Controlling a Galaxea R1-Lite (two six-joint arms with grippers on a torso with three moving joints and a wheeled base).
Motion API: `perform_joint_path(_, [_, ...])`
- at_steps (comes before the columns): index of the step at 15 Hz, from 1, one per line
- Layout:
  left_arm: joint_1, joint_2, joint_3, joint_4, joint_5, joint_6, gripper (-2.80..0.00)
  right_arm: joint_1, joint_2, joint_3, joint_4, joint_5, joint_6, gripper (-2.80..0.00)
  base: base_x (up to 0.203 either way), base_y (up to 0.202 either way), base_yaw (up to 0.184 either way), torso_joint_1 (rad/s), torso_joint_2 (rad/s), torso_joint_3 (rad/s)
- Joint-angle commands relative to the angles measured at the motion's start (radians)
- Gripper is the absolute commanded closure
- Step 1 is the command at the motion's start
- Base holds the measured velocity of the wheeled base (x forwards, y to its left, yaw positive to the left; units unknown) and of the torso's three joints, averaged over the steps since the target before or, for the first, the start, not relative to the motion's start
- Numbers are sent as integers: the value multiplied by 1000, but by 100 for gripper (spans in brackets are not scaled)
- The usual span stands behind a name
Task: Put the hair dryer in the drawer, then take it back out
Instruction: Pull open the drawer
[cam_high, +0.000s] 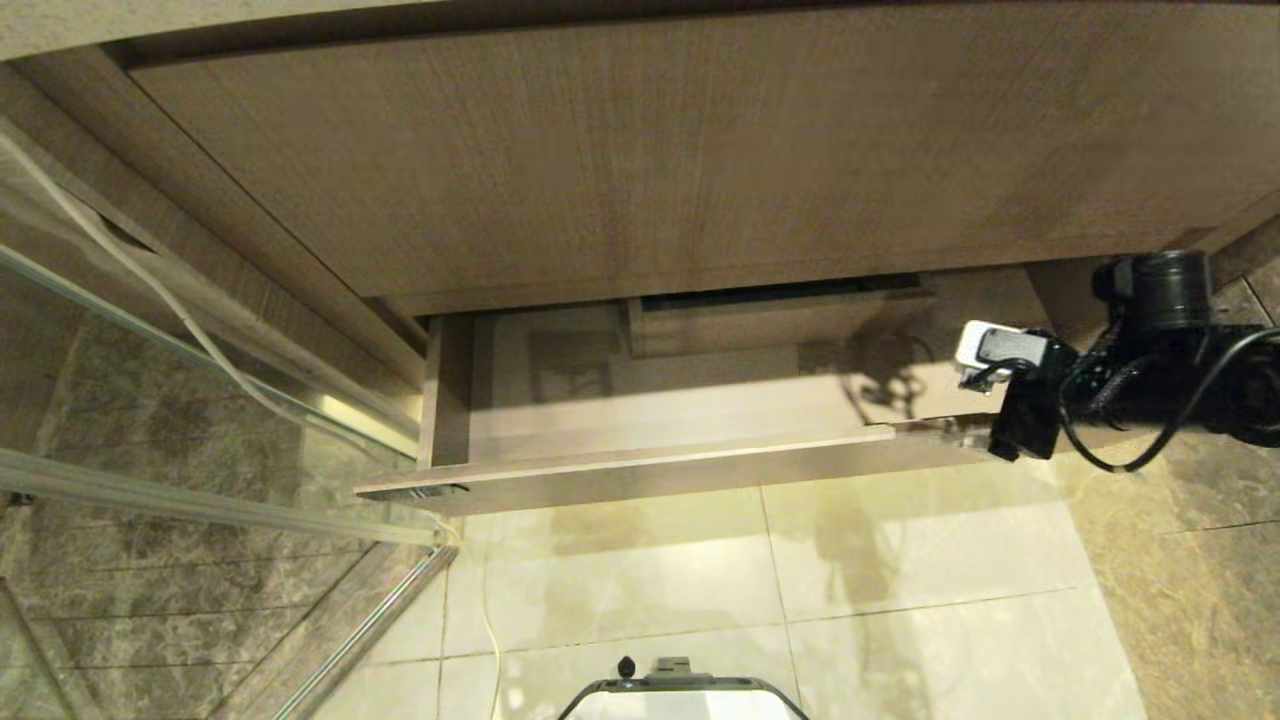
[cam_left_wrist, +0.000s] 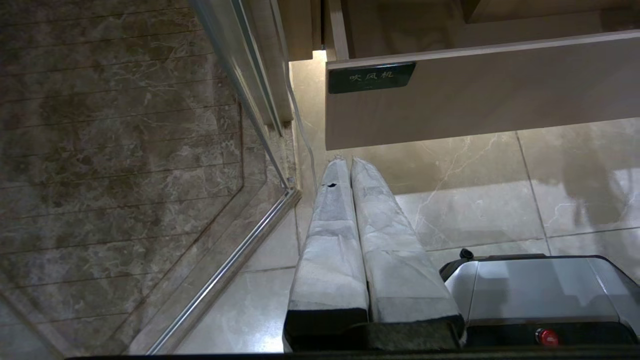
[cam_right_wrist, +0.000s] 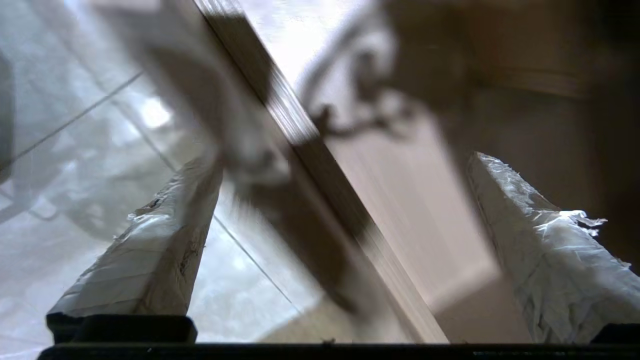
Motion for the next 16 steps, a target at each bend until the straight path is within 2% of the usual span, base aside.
perform_joint_path(1, [1, 0, 1, 0, 0, -1, 0, -5, -298, 122, 81, -40, -5, -280, 0, 0, 0, 0, 0, 0])
perform_joint_path(4, [1, 0, 2, 0, 0, -1, 0, -32, -657, 274, 229, -82, -5, -280, 0, 0, 0, 0, 0, 0])
perform_joint_path(5, [1, 0, 0, 0, 0, -1, 0, -43, -759, 306, 309, -98, -4, 0, 0, 0, 0, 0, 0, 0])
perform_joint_path(7, [1, 0, 0, 0, 0, -1, 0, -62, -899, 333, 438, -154, 23, 0, 0, 0, 0, 0, 0, 0])
perform_joint_path(8, [1, 0, 2, 0, 2, -1, 0, -76, -943, 330, 482, -196, 74, 0, 0, 0, 0, 0, 0, 0])
perform_joint_path(10, [1, 0, 0, 0, 0, -1, 0, -95, -1008, 306, 507, -258, 242, 0, 0, 0, 0, 0, 0, 0])
perform_joint_path(12, [1, 0, 0, 0, 0, -1, 0, -98, -1062, 301, 511, -274, 389, 0, 0, 0, 0, 0, 0, 0])
perform_joint_path(15, [1, 0, 2, 0, 0, -1, 0, -97, -1101, 315, 530, -279, 586, 0, 0, 0, 0, 0, 0, 0])
perform_joint_path(16, [1, 0, 0, 0, 0, -1, 0, -97, -1115, 324, 540, -279, 612, 0, 0, 0, 0, 0, 0, 0])
